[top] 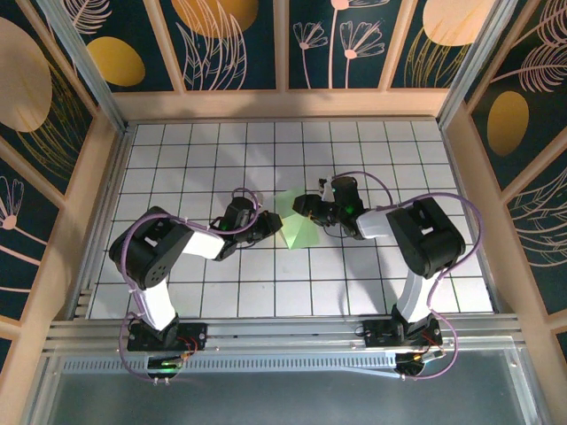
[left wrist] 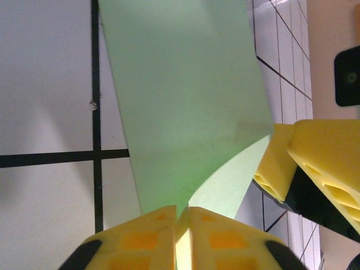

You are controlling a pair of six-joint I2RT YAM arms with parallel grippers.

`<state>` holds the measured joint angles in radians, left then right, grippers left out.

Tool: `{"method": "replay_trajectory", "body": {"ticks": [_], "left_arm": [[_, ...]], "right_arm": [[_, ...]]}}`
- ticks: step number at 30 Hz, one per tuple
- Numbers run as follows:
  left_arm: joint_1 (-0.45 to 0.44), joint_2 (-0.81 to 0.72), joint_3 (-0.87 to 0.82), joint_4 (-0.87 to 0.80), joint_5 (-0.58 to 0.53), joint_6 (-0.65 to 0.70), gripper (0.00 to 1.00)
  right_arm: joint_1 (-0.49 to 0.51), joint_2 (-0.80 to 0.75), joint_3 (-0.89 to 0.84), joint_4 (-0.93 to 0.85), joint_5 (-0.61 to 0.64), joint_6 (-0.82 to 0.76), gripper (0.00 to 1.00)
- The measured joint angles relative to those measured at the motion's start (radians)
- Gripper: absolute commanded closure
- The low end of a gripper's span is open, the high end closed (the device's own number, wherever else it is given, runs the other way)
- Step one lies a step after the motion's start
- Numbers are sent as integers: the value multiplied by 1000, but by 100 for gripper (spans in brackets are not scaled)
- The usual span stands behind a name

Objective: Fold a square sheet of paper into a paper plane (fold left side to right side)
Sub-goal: Turn over the paper at the center of the table.

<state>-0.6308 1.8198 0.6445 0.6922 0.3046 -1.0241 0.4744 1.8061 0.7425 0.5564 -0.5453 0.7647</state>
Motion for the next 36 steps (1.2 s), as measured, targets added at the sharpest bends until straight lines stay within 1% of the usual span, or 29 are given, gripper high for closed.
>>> {"method": "replay_trajectory", "body": {"ticks": [4,7,12,14,19,25,29,33,36], "left_arm": [[0,5,1,-12,-4,1,74],[0,4,3,-24,-18,9,65],[8,-27,4,-57,-31,17,55],[24,-62,1,-73,-33,26,50],[70,-214,-7,-115,-51,58,34],[106,-409,-7,-170,-78,117,16],[124,-502,-18,-172,-61,134,1],[135,-540,-22,-123,5,105,1],[135,-528,-22,-33,84,40,3]], "right_arm": [[3,6,1,-16,9,-15,58],[7,9,3,-33,20,-29,67],[8,9,8,-50,31,-43,83],[8,7,14,-54,37,-54,90],[6,-32,26,-76,54,-71,100],[-22,-127,38,-80,51,-77,100],[-63,-214,39,-58,38,-66,100],[-109,-311,39,-21,19,-26,100],[-138,-381,41,-2,12,18,100]]}}
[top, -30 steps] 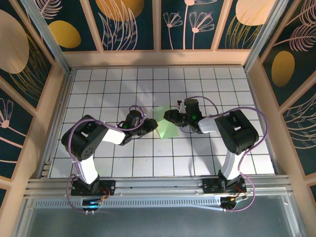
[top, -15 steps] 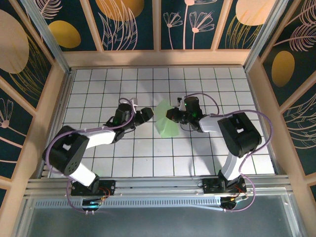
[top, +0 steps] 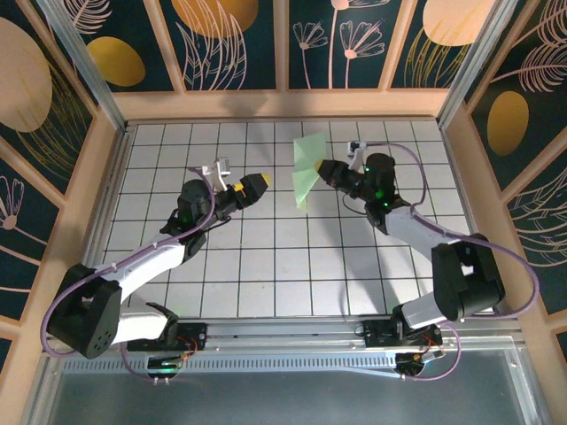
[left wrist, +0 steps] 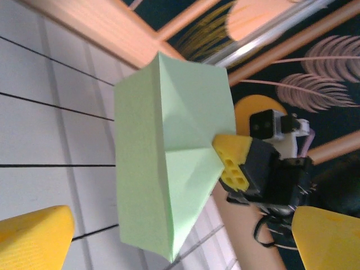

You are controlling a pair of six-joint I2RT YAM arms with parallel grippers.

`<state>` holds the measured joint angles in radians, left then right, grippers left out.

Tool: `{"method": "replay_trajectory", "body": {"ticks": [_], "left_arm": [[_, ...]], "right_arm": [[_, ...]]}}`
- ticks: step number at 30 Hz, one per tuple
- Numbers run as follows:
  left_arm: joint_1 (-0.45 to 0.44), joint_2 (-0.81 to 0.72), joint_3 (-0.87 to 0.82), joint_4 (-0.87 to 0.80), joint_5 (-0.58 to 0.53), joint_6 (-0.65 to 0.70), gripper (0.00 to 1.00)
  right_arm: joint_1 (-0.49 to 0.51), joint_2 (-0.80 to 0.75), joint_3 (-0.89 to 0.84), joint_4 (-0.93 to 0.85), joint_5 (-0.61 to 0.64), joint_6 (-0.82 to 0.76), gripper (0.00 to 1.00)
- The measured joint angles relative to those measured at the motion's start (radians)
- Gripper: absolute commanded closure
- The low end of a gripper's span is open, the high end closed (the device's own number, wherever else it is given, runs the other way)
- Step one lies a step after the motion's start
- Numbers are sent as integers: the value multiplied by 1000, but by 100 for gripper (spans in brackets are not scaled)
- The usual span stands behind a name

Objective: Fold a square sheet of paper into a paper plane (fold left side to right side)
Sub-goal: Turn over the paper at the center of the table.

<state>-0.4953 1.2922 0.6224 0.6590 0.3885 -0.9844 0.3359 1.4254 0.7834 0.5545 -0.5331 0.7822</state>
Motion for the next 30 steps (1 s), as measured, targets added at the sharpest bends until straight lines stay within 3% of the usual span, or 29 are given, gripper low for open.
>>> {"method": "replay_trajectory", "body": {"ticks": [6,16,30], "left_arm": [[-10,113,2,232,129,-177,3],[-113,258,92,364,183,-286,6],[-126,367,154,472,183,-385,34]], "right_arm": [[-8,-80,37,4,0,73,100],[3,-92,37,34,0,187,100],[29,-92,27,42,9,227,100]]}}
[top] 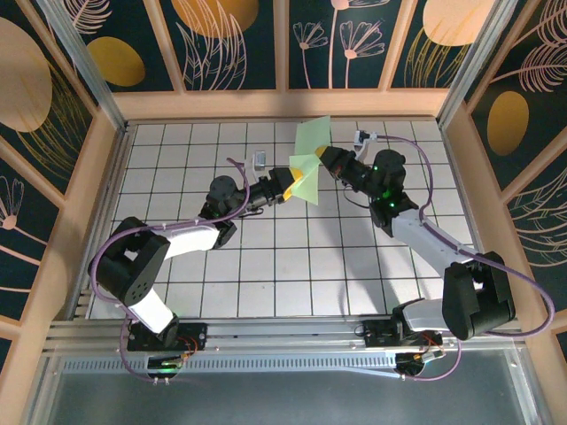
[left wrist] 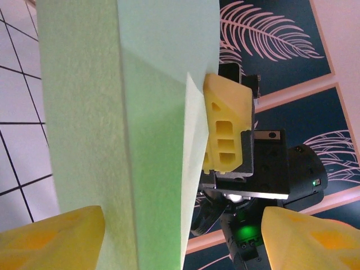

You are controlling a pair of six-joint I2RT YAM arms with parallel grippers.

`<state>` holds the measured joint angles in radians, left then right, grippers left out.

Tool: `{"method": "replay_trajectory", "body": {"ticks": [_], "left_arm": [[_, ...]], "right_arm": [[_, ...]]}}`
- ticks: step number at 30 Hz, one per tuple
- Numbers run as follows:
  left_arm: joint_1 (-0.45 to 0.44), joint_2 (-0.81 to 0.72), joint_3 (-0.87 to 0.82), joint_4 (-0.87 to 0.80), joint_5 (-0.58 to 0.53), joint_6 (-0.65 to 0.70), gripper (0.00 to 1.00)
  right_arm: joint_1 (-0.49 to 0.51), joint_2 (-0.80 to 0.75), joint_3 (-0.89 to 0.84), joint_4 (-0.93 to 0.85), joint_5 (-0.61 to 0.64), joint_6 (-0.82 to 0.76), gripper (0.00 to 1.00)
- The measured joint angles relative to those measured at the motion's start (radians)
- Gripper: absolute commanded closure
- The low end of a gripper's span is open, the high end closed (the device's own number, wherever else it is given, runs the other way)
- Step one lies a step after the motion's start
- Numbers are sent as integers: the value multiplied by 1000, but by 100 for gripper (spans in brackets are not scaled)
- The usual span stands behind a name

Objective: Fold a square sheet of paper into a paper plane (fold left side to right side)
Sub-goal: Turn over the paper at the center of the table.

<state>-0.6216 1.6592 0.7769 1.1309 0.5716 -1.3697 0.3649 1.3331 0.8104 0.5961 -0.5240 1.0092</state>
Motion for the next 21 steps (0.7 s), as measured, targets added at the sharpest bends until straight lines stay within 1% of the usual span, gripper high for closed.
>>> {"method": "replay_trajectory", "body": {"ticks": [2,8,13,17,21], "left_arm": [[0,7,3,10,-1,-6,40],[-2,19,4,8,-8,-1,62],[-2,19,4,-11,-18,11,76],[-2,19,4,-36,-28,27,85],[-2,16,4,-79,-32,50,93]], "right_arm": [[2,0,-8,0,1,6,100],[3,0,-17,0,3,21,91],[4,0,-23,-1,3,24,82],[4,0,-24,-3,3,18,73],[3,-9,-23,-54,20,-13,61]]}}
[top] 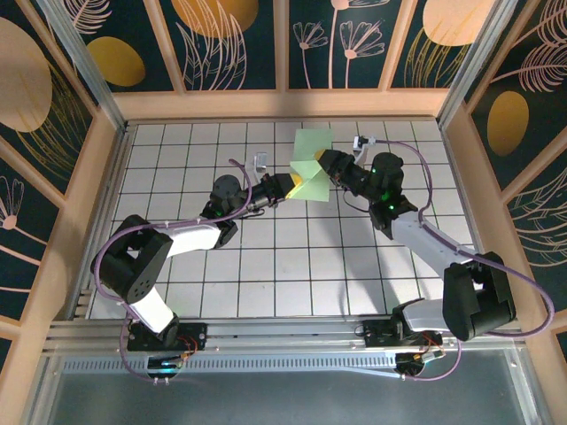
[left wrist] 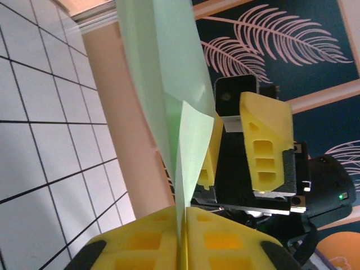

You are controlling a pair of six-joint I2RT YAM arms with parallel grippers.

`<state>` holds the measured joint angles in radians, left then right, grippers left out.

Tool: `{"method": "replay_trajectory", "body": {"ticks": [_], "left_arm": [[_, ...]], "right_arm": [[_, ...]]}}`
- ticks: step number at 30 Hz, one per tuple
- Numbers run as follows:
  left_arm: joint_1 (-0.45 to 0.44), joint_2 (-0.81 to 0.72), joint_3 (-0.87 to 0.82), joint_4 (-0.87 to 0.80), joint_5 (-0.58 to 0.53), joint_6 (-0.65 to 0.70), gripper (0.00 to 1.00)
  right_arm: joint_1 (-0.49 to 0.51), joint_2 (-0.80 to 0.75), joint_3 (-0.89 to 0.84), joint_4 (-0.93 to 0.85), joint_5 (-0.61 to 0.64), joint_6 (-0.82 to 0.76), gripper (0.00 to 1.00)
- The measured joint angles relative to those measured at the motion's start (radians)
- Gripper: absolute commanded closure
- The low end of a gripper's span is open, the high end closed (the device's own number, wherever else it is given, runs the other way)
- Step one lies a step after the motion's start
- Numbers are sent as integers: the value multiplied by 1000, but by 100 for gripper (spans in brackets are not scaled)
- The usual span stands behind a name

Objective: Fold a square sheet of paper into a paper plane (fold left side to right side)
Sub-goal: Turn over the paper at the center of the table.

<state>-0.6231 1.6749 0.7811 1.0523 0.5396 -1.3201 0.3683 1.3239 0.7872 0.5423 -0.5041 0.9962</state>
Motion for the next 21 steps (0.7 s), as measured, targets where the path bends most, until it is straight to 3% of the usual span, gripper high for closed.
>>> {"method": "replay_trajectory", "body": {"ticks": [6,10,16,21], "left_arm": [[0,-49,10,-191,-3,97,100],[0,-90,103,-493,-35,258,100],[-2,-105,341,-1020,-195,555,100],[-23,-89,505,-1426,-417,729,100]], "right_arm": [[-1,-58,33,-236,116,-162,36],[-2,-89,89,-434,270,-296,20],[-15,-107,114,-684,555,-480,6],[-29,-104,114,-808,736,-555,1]]}}
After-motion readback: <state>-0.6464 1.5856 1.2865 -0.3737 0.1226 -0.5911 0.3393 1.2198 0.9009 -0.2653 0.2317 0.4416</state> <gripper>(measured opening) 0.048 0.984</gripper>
